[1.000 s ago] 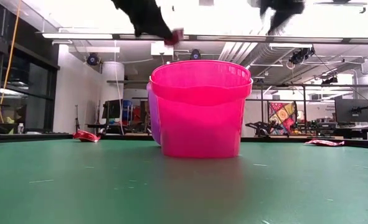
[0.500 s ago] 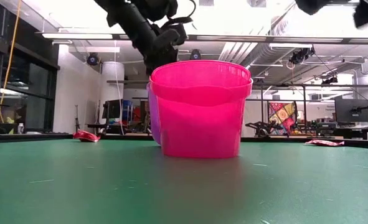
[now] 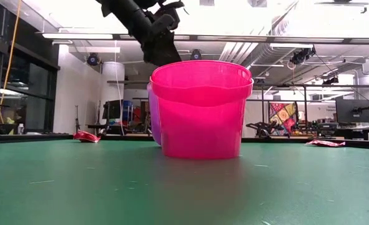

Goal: Sort candy by brand, put in halloween buckets
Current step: Put the red candy into the purple bucket

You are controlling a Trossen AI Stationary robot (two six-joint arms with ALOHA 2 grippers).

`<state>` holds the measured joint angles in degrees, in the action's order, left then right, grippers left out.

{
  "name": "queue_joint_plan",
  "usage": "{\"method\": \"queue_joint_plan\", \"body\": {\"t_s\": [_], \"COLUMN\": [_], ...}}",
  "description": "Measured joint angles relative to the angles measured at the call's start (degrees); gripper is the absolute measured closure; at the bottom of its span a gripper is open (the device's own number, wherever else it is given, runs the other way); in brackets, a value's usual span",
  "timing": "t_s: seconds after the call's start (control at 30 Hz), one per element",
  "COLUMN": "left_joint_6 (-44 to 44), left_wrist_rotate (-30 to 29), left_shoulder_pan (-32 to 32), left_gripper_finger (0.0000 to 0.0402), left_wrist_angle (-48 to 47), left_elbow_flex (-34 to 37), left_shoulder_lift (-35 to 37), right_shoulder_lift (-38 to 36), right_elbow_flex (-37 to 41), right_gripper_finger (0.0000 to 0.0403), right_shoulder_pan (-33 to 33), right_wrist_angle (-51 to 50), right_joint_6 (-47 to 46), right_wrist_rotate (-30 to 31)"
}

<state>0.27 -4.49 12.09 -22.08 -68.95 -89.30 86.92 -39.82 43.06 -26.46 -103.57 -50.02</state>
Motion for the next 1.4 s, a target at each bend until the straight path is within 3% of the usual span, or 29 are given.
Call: {"method": "queue_joint_plan", "body": {"t_s": [0.2, 0.33, 0.5, 0.63, 0.8, 0.87, 1.0, 1.13, 1.23, 1.3, 1.4], "left_joint_6": [0.0, -0.02, 0.0, 0.19, 0.85, -0.16, -3.94, -6.25, -8.64, -11.09, -13.58], "left_wrist_rotate": [0.0, -0.26, -0.7, -0.79, -1.18, -1.2, -1.21, -1.36, -2.14, -2.23, -2.23], "left_shoulder_pan": [0.99, 1.23, 1.24, 1.24, 1.24, 1.24, 1.24, 1.24, 1.24, 1.24, 1.24], "left_gripper_finger": [0.0196, 0.0196, 0.0196, 0.0196, 0.0196, 0.0196, 0.0197, 0.0197, 0.0197, 0.0197, 0.0197], "left_wrist_angle": [2.38, 3.86, 6.18, 8.94, 11.19, 11.19, 9.39, 4.27, -1.4, -5.43, -10.53], "left_elbow_flex": [0.0, 0.0, 0.0, 0.0, -0.04, -0.04, -0.07, -0.09, -0.09, -0.09, -0.09], "left_shoulder_lift": [3.65, 7.0, 12.41, 18.52, 27.58, 31.03, 36.59, 39.42, 39.82, 39.37, 38.11], "right_shoulder_lift": [3.94, 8.67, 13.56, 14.76, 13.42, 12.24, 8.4, 5.32, 3.57, 3.38, 3.36], "right_elbow_flex": [0.96, 0.97, 0.37, -1.86, -8.13, -11.3, -18.87, -26.13, -30.89, -34.25, -39.71], "right_gripper_finger": [0.0112, 0.0112, 0.0125, 0.0203, 0.0374, 0.0383, 0.0375, 0.0398, 0.0392, 0.0391, 0.0399], "right_shoulder_pan": [3.02, 3.12, 3.09, 3.14, 2.28, 1.45, -2.24, -9.22, -16.38, -21.63, -29.29], "right_wrist_angle": [11.44, 12.95, 12.81, 7.78, -6.38, -11.8, -21.05, -27.11, -26.9, -24.64, -17.47], "right_joint_6": [-7.45, -8.97, -8.21, -2.88, 11.22, 17.05, 30.44, 44.33, 55.04, 62.08, 71.54], "right_wrist_rotate": [3.62, 6.91, 2.9, 3.6, 10.05, 12.87, 12.25, 21.35, 33.84, 42.53, 50.68]}}
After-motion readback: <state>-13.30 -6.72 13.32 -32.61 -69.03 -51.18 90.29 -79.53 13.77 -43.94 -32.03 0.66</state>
